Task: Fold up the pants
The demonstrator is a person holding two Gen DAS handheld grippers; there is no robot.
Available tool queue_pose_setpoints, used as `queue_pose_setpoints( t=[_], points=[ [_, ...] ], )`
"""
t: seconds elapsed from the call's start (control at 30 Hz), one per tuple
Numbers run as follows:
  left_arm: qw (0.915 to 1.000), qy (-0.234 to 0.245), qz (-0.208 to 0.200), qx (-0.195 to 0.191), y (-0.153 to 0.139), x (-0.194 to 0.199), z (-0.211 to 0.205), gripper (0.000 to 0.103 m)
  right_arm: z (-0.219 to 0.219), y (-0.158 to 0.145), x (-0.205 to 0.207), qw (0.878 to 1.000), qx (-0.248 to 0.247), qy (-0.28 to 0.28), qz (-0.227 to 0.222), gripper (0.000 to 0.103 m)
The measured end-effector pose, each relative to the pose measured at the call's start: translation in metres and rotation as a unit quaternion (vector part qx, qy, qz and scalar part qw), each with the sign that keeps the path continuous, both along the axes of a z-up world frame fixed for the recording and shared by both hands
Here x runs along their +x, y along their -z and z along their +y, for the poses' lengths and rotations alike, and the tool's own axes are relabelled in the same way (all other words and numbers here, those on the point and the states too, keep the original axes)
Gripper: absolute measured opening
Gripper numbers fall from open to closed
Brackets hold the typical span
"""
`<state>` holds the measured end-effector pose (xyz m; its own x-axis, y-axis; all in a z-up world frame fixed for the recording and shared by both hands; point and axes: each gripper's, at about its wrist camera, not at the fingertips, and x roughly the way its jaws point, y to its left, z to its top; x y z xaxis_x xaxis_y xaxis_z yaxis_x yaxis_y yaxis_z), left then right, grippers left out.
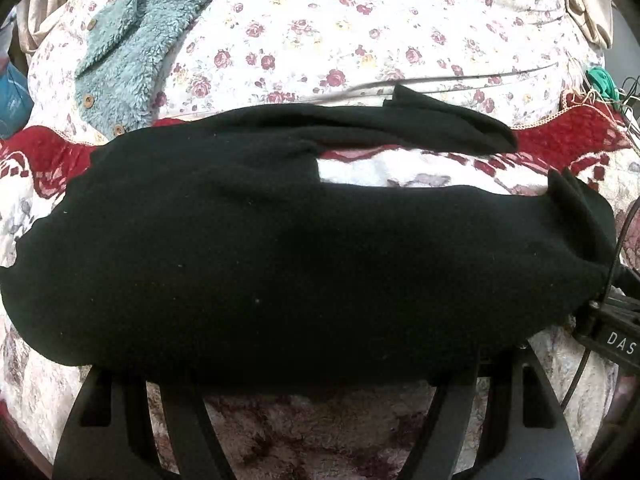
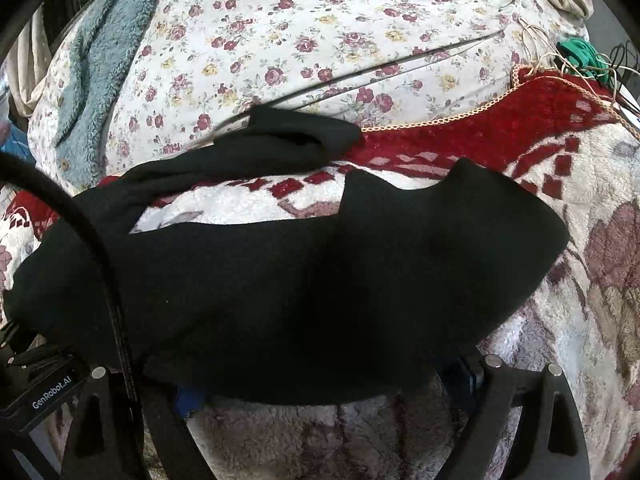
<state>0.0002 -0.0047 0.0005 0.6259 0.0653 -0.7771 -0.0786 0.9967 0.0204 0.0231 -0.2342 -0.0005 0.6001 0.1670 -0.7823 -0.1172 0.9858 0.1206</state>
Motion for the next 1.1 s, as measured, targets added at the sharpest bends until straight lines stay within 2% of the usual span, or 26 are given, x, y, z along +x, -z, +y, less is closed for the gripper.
queue_pose_setpoints(
  t=[0.4,0.57,0.6,0.7,0.77,0.83,0.93,1.0,1.1],
  points=[
    [0.9999,0.009,0.011,0.002,-0.001,0.0,0.001,0.073,0.0,0.001,0.001,1.0,-0.003,-0.001,0.001,0.093],
    [0.9993,0.017,0.022,-0.025,-0.01,-0.015,0.007,0.073,0.008,-0.001,0.008,1.0,-0.014,0.003,0.023,0.093],
    [0.999,0.017,0.025,-0.034,-0.014,-0.02,0.009,0.073,0.009,-0.003,0.01,0.999,-0.011,-0.001,0.031,0.092],
    [0.9992,0.015,0.011,-0.035,-0.029,-0.038,0.013,0.073,0.017,-0.015,-0.004,0.999,-0.001,-0.024,0.034,0.076],
    [0.9995,0.015,0.002,-0.03,-0.039,-0.048,0.017,0.073,0.023,-0.024,-0.018,0.998,0.024,-0.039,0.036,0.076],
    [0.9994,0.014,-0.007,-0.031,-0.047,-0.056,0.02,0.073,0.031,-0.036,-0.033,0.998,0.034,-0.045,0.02,0.076],
    [0.9992,0.01,-0.026,-0.027,-0.06,-0.068,0.026,0.073,0.043,-0.06,-0.059,0.997,0.019,-0.056,-0.041,0.076],
    [0.999,0.003,-0.04,-0.021,-0.068,-0.074,0.029,0.073,0.048,-0.074,-0.074,0.995,0.027,-0.058,-0.073,0.076],
    [0.9984,-0.007,-0.045,-0.032,-0.075,-0.08,0.04,0.073,0.054,-0.084,-0.085,0.993,0.037,-0.065,-0.088,0.076]
  ],
)
